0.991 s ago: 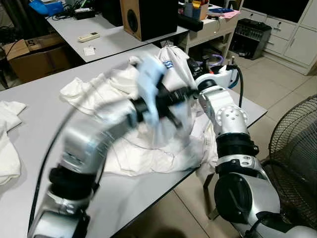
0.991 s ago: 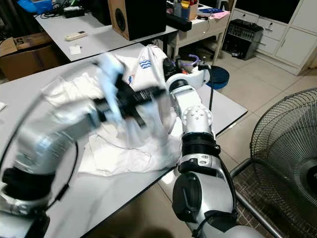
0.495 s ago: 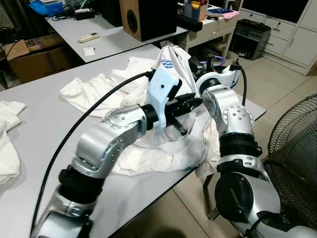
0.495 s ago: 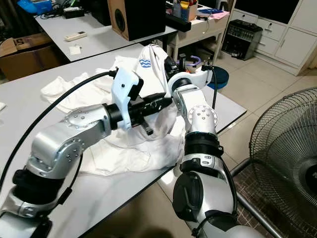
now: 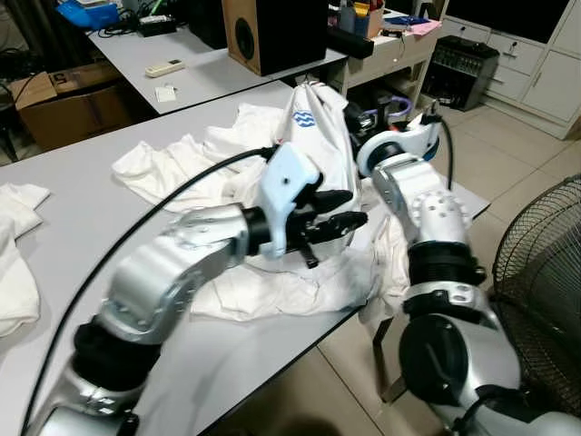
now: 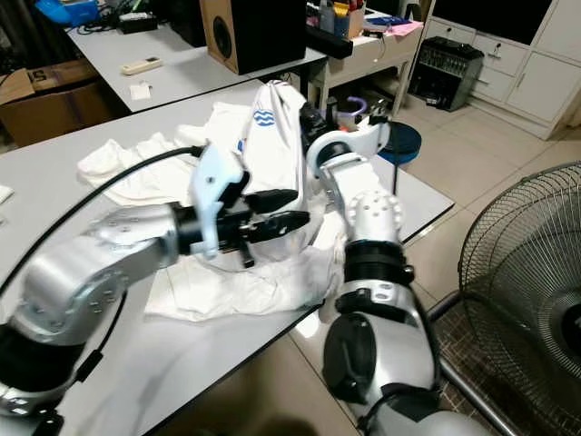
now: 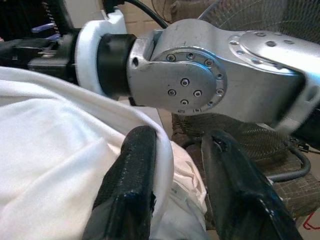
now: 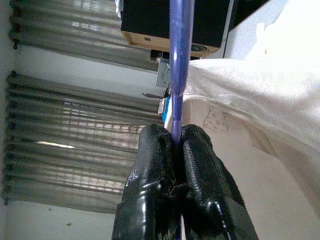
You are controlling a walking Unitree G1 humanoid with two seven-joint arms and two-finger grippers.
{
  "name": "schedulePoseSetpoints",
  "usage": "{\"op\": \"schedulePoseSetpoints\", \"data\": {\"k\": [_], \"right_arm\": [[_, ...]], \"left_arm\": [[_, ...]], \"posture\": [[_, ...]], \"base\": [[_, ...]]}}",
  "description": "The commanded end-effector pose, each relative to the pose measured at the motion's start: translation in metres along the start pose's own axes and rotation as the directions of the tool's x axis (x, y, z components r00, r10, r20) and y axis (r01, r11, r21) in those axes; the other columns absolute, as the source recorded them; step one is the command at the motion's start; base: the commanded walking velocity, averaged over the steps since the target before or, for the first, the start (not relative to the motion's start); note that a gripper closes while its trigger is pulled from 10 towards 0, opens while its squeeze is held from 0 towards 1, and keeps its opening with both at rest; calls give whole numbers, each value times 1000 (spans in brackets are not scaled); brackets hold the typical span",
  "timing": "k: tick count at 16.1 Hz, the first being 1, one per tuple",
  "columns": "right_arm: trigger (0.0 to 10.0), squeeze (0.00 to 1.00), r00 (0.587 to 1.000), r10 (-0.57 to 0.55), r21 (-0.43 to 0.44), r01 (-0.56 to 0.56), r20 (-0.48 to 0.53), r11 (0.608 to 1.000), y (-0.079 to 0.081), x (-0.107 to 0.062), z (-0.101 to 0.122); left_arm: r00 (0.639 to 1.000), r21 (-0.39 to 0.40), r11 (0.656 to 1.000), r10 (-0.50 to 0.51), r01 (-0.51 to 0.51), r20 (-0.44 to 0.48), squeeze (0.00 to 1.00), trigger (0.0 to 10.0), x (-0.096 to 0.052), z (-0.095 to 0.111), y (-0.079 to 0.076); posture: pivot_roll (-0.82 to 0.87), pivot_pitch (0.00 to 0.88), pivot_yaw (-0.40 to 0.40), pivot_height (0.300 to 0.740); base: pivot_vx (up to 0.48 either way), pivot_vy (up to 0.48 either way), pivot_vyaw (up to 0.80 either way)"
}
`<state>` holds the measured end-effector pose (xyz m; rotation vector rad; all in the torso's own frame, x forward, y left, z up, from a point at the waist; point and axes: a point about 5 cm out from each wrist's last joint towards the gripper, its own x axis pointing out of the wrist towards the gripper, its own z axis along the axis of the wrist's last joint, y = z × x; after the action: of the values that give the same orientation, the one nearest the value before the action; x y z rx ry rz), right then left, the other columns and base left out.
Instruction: Hang hanger
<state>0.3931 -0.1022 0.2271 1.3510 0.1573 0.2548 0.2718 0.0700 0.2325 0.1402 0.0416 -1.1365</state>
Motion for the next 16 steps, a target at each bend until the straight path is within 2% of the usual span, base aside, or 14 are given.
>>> {"op": "schedulePoseSetpoints", "data": {"k": [1,2,3,5,6,7,8,9,10,11,14,16], "right_arm": [[10000,0,997,72,-64,-72,-8,995,13,-3,5],[10000,0,997,81,-80,-82,-16,993,14,-4,5],[10000,0,992,114,-113,-119,-53,986,18,-8,5],[10000,0,972,193,-186,-215,-132,959,30,-21,2],[10000,0,963,216,-198,-246,-164,949,36,-30,1],[10000,0,943,247,-210,-294,-224,933,44,-45,-2],[10000,0,915,278,-217,-347,-292,913,50,-57,-6],[10000,0,904,290,-220,-366,-314,904,52,-61,-8],[10000,0,864,337,-210,-433,-373,877,59,-73,-12],[10000,0,845,360,-205,-463,-395,862,63,-78,-13],[10000,0,754,437,-200,-586,-491,786,79,-100,-19],[10000,0,731,449,-206,-613,-514,763,83,-108,-17]], "left_arm": [[999,0,1000,-8,8,36,0,10000,-13,9,3],[999,-5,1000,-1,2,46,0,10000,-18,11,6],[995,-32,997,79,-77,64,0,10000,-31,14,19],[962,-70,962,267,-264,51,0,10000,-62,12,46],[935,-73,934,353,-351,26,0,10000,-77,8,56],[878,-65,875,478,-479,-24,0,10000,-100,-2,67],[816,-56,814,576,-578,-43,0,10000,-115,-6,74],[795,-49,794,604,-606,-45,0,10000,-119,-6,76],[754,-61,752,657,-657,-12,0,10000,-129,-2,79],[744,-69,742,669,-667,5,0,10000,-132,1,79],[716,-67,718,696,-693,50,0,10000,-142,8,77],[691,-43,692,722,-721,39,0,10000,-152,8,76]], "posture": [[37,0,34,740],[37,0,34,740],[39,0,35,740],[39,0,36,740],[40,0,35,740],[38,0,35,740],[40,0,32,740],[41,0,28,740],[48,0,17,740],[51,0,12,740],[63,0,-7,740],[68,0,-15,740]], "base": [[0,0,0],[0,0,0],[0,0,663],[0,0,800],[0,0,800],[0,0,800],[0,0,800],[0,0,800],[0,0,800],[0,0,800],[0,0,800],[0,0,800]]}}
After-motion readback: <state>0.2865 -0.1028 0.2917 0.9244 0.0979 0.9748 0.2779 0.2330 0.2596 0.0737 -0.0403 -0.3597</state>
